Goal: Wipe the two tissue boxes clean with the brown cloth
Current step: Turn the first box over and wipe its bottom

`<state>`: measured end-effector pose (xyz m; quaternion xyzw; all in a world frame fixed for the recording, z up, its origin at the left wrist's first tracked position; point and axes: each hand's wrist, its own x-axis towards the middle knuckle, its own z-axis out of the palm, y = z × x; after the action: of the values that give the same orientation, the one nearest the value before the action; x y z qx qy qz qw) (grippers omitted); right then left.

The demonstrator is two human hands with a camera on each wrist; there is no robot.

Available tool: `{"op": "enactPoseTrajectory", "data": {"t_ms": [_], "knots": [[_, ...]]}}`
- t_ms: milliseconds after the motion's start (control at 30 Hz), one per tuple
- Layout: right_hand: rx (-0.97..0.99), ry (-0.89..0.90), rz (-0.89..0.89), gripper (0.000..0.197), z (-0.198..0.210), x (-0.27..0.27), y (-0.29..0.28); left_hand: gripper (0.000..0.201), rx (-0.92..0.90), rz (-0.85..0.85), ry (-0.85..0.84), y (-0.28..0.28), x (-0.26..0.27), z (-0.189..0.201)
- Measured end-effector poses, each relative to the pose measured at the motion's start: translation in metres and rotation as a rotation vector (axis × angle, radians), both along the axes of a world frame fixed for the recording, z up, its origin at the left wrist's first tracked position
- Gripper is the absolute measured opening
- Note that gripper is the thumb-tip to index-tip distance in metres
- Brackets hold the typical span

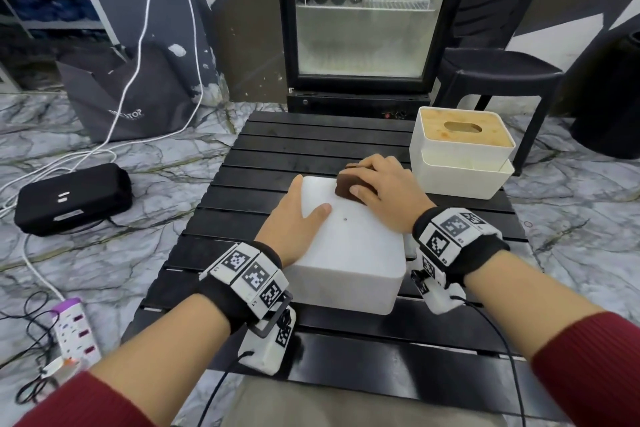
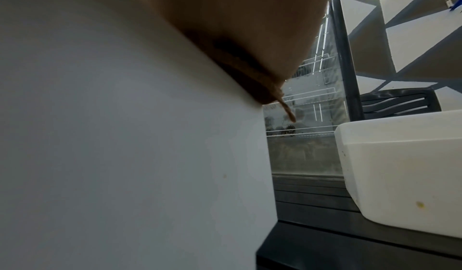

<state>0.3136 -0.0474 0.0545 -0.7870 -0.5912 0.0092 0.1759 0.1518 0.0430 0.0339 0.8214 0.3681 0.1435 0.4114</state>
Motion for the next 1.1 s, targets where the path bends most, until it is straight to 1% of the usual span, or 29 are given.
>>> {"op": "enactPoseTrajectory", "data": {"t_ms": [167,367,667,900,1100], "knots": [[-0.004,-0.010,-0.025,0.036,-0.001,0.002,-0.001,0.061,-0.008,0.008,-0.007,0.000,-0.001,-0.001],[0.015,-0.007,-0.088,0.035,-0.002,0.006,-0.010,0.056,-0.007,0.026,-0.029,-0.001,0.000,-0.003],[0.132,0.143,-0.154,0.036,-0.009,0.002,-0.033,0.058,-0.019,0.051,-0.048,-0.001,0.000,-0.004],[0.133,0.238,-0.147,0.036,-0.010,-0.008,-0.054,0.059,-0.020,0.051,-0.030,-0.002,0.000,-0.002],[0.167,0.270,-0.123,0.034,-0.015,-0.019,-0.069,0.063,-0.031,0.059,0.000,-0.003,0.001,-0.001]]}}
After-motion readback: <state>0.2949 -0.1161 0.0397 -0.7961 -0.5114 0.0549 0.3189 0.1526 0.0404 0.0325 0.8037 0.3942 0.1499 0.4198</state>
